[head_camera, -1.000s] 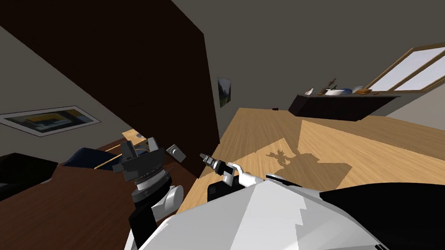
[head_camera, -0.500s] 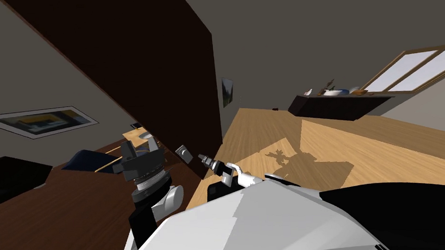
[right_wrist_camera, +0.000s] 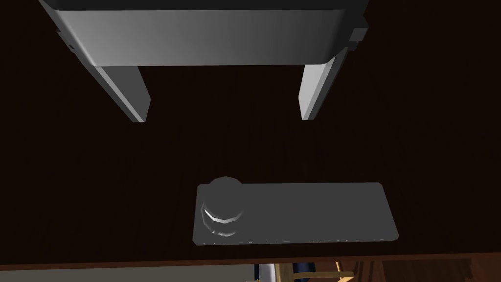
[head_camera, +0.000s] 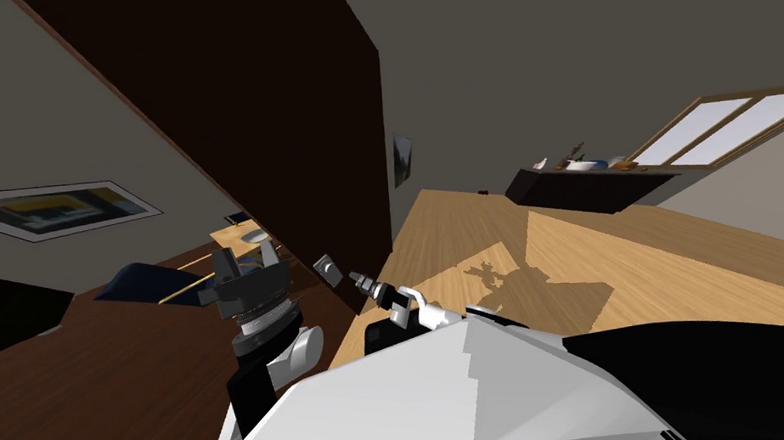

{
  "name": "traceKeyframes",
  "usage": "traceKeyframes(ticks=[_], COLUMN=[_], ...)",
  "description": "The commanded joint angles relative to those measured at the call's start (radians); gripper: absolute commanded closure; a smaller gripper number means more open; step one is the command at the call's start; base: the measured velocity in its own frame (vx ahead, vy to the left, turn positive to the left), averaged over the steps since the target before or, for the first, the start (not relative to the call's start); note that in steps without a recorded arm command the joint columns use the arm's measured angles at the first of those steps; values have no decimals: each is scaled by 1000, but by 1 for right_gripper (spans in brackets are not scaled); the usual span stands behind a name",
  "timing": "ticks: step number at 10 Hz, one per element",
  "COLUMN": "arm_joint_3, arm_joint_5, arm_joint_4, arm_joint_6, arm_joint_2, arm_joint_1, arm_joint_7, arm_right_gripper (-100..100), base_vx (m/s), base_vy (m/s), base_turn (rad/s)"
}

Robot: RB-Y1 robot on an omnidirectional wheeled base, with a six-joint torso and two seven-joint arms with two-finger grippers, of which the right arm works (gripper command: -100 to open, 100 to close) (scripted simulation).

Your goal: Pull the door open

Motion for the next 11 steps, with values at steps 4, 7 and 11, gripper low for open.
traceKeyframes(ticks=[4,7,11], arm_joint_3=[-8,-23,-51], arm_joint_5=[-1,-5,-15], arm_joint_4=[32,74,128], arm_joint_6=[-3,-9,-25], arm_joint_2=[-11,-29,-57], arm_joint_1=[-3,-13,-40], arm_joint_7=[-14,-36,-70], arm_right_gripper=[-100,-100,-100], base_vx=[-80,-43,18], base_vy=[-170,-196,-101], base_turn=[-58,-86,-19])
